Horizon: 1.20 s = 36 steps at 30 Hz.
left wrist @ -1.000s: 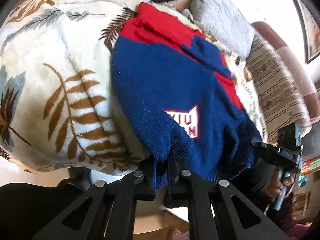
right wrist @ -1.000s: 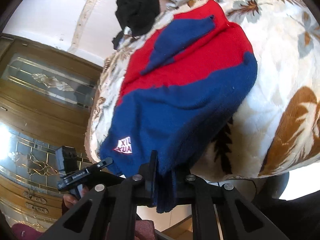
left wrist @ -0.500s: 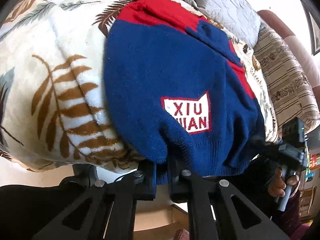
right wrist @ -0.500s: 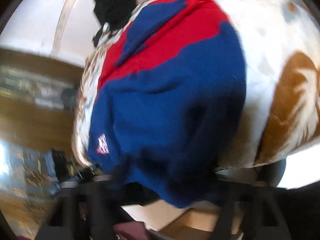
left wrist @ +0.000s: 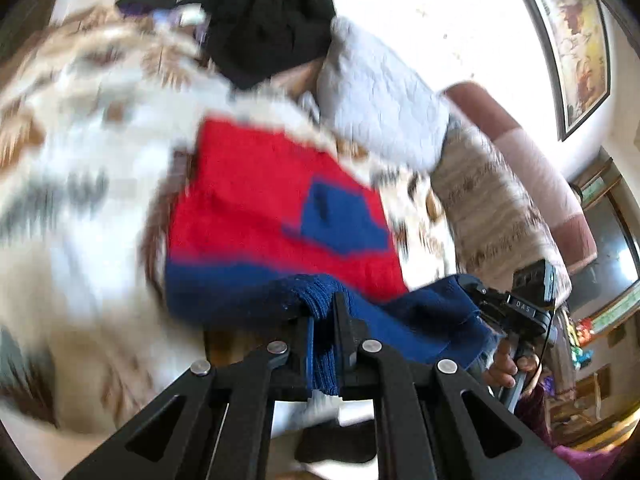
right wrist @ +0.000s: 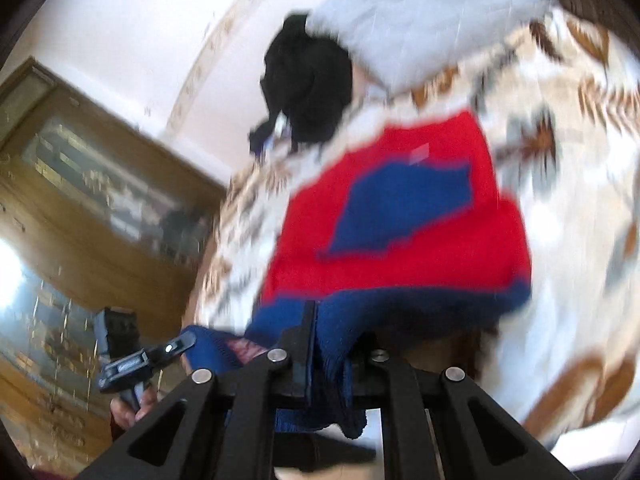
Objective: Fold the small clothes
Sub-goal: 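Lower the hem onto the collar and open both tools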
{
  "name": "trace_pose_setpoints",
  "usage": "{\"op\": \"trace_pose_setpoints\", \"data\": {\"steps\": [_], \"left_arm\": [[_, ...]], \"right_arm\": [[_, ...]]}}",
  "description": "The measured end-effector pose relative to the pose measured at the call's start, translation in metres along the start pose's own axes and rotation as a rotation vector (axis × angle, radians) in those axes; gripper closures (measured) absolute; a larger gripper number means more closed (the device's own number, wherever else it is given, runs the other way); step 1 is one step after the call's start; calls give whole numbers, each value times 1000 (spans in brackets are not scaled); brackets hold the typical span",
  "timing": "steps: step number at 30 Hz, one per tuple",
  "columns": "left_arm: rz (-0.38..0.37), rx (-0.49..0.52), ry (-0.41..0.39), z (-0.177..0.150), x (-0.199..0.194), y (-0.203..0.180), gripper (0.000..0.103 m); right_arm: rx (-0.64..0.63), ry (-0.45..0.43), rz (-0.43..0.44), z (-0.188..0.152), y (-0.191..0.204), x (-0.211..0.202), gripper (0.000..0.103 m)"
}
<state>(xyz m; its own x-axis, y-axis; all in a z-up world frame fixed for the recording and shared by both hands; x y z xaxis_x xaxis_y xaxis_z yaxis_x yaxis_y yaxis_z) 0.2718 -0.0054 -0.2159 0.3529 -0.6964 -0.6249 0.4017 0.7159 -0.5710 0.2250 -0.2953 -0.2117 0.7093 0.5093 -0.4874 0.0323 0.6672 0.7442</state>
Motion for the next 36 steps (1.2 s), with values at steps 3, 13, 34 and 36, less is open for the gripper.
{"op": "trace_pose_setpoints", "data": {"steps": [3,13,34,36], "left_arm": [[13,-25,-42,58,19,12,95],[154,-159,-48,157,136,89,95],[168,-228,-283,161,110,95,42],[197,-181,-199,143,123,75,42]], "right_arm": [[68,-69,13,55,-15,19,92],[293,-86,51,155,-102,142,92],[247,-157,-21,169,-97,103,21],[168,-80,-74,152,-82,115,28]]}}
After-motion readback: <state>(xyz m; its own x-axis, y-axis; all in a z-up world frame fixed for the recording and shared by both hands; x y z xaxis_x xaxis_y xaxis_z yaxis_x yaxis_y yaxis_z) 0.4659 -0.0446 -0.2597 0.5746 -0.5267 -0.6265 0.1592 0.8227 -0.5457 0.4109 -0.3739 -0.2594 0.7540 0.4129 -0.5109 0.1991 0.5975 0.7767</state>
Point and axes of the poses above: each gripper's, at about its wrist camera, not at the fingertips, and x roughly the way its jaws point, y to its left, z to its top, the point moved 9 cm from there along x, roughly the way its jaws point, and after that the axes turned 2 degrees about x, right-handed, at the moved point
